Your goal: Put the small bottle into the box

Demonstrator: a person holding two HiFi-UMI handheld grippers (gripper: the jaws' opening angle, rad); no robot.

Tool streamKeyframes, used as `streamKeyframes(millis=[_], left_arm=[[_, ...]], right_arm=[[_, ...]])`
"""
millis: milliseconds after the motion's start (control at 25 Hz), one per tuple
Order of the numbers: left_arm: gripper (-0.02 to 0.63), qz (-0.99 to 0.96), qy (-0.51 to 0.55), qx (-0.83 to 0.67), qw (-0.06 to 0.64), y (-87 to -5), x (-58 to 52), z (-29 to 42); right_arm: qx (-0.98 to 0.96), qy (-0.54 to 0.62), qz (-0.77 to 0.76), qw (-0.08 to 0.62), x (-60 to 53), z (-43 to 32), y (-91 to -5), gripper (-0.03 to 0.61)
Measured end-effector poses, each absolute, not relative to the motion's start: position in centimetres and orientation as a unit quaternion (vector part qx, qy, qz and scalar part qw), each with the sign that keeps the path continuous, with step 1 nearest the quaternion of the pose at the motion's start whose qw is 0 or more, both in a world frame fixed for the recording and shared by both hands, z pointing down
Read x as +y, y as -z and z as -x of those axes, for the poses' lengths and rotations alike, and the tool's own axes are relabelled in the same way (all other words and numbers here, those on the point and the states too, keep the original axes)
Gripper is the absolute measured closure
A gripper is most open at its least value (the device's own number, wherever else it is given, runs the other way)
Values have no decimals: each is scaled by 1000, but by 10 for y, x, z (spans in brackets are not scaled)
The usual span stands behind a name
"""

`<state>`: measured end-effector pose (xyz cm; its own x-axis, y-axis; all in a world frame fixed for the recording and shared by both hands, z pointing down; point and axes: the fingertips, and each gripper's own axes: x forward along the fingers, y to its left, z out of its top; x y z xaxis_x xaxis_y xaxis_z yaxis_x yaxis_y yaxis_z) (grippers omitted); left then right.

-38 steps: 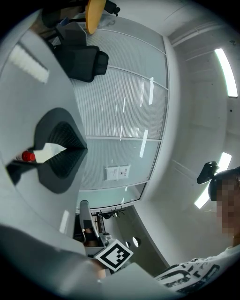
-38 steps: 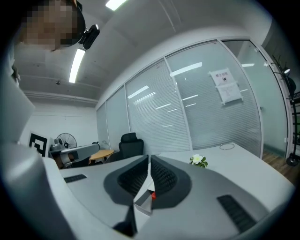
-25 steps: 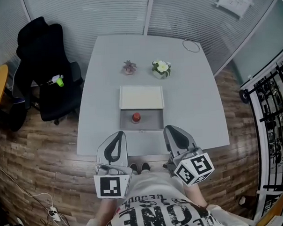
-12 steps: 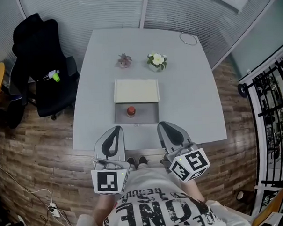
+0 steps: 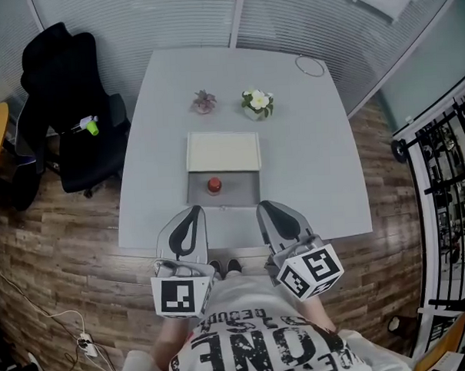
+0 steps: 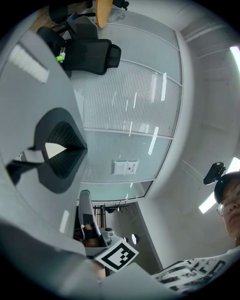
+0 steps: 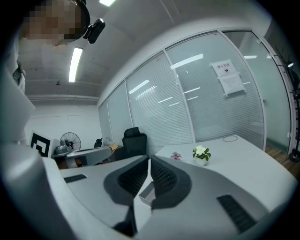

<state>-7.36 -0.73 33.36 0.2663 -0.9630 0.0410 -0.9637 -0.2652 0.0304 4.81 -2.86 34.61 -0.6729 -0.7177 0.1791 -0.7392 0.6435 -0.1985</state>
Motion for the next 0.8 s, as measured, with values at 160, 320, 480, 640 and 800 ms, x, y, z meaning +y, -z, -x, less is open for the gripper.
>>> streamKeyframes(millis=[160,320,480,640,800], left_arm=[[604,-794,-9,-607,24,-333,-10,75],[604,-792,-10,-610,24,-333,-11,78],[604,-790,-10,-613,23,-332,-13,80],[603,-789,-13,-614,24,-335,-14,82],[604,-787,-13,-616,25,-336,-14,81]], right_arm=[[-906,-130,-401,41,-31,-47,-346,552],[-907,-128,-398,42,-33,-45,-345,552],[-908,-129,-397,42,-36,-45,-346,552],[-908,-128,-397,42,-38,-43,-347,552],[-909,-125,-395,46,-38,-45,-345,552]])
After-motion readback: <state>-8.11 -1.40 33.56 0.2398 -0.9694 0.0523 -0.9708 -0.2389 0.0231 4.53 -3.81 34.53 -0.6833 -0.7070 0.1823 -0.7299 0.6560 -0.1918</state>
